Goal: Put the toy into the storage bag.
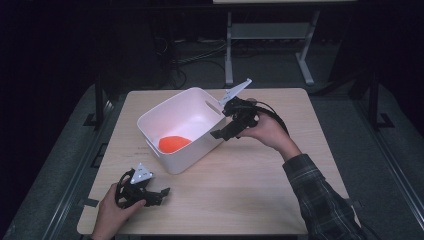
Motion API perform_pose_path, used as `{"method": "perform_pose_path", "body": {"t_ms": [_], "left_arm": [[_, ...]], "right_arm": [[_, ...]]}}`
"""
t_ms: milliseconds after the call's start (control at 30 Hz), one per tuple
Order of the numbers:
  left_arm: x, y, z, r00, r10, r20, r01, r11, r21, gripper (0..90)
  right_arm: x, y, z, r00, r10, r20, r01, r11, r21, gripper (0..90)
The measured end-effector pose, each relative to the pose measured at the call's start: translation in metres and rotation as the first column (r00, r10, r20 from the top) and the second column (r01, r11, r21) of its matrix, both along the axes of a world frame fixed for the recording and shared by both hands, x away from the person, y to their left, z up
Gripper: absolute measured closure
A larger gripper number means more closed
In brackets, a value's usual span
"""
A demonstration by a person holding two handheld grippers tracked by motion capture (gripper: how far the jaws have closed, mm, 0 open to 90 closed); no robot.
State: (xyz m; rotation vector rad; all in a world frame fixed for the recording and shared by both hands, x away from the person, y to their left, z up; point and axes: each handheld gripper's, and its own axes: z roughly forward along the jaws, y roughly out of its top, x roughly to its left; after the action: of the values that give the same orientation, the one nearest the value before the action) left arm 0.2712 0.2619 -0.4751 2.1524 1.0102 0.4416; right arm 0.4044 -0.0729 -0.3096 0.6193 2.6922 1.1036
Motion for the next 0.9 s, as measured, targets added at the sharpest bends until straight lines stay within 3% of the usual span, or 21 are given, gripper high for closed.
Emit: {"method": "perform_pose_path", "body": {"t_ms": [200,900], "left_arm": [[0.000,0.000,0.000,1.0000,0.000,0.000,0.000,1.0000,-0.002,12.7],[0.000,0.000,0.000,1.0000,-0.002,-0.002,0.002,1.0000,0.002,12.7]], "right_arm": [[-0.006,-0.015,-0.010,0.9996,-0.029,-0.001,0.029,0.999,0.016,2.3],[-0.037,-0.066,-0.045,0.9880,-0.152,0.031,0.149,0.986,0.075,2.1]]}}
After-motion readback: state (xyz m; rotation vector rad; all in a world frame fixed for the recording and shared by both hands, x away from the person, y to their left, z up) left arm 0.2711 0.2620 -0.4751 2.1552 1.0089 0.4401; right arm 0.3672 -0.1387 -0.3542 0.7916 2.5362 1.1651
